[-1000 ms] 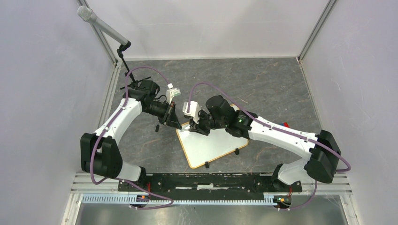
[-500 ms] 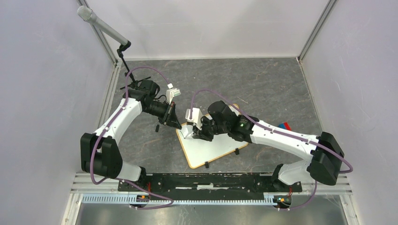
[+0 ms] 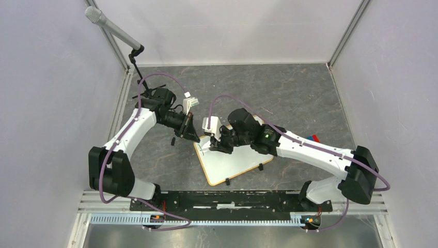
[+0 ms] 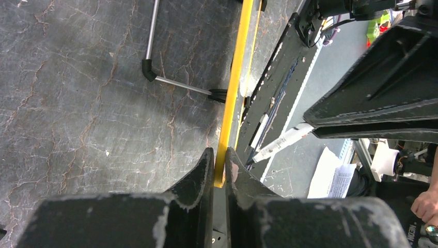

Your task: Write a sentence on the whiteboard

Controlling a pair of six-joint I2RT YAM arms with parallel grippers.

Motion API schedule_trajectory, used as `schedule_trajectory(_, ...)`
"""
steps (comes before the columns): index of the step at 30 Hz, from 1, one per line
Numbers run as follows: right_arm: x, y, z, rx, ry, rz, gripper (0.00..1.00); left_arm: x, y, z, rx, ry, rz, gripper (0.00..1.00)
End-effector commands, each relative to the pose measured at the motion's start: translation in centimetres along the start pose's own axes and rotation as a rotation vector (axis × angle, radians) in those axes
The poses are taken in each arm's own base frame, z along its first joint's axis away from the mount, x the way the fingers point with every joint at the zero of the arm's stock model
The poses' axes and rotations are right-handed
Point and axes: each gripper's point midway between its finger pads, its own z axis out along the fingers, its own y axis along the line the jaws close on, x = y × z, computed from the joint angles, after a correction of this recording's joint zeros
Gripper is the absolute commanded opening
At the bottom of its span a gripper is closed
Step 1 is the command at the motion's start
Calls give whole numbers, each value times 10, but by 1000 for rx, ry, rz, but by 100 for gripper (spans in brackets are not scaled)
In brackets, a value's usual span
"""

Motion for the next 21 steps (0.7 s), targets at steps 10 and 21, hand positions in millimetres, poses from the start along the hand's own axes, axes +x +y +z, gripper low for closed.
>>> schedule_trajectory(10, -26, -15, 0, 63, -47, -14, 0, -3, -5, -5, -17, -13, 56, 2)
schedule_trajectory(21, -13, -20, 2, 84, -2, -13, 0, -2, -4, -4, -18, -11, 55, 2)
